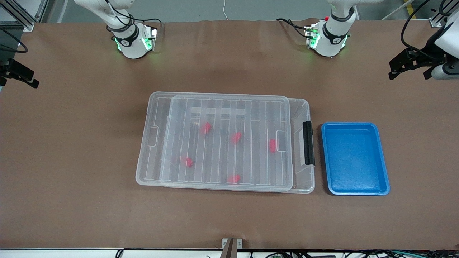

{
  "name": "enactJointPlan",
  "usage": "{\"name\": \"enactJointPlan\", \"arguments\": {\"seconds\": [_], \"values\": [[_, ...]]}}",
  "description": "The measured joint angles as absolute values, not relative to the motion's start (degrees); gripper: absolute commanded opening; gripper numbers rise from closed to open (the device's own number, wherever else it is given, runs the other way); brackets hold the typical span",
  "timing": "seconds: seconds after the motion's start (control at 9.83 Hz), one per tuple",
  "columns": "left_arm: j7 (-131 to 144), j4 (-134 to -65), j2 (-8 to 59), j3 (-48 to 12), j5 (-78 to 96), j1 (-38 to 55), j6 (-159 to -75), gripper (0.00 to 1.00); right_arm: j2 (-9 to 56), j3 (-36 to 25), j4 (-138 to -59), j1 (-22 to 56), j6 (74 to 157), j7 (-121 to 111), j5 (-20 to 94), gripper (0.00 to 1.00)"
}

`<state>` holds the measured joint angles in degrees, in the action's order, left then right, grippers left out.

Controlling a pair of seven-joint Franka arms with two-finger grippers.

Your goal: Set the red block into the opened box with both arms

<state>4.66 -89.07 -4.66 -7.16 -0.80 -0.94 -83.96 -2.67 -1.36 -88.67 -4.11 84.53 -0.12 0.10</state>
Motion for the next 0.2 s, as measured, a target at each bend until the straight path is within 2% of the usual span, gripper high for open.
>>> {"name": "enactJointPlan", "arguments": {"seconds": [0.2], "values": [[4.66,-88.57,-4.37,-7.16,-0.8,-0.94,-83.74,1.0,-2.39,-1.36,-88.53,-4.12,84.14,-0.12,0.06,1.0]]}}
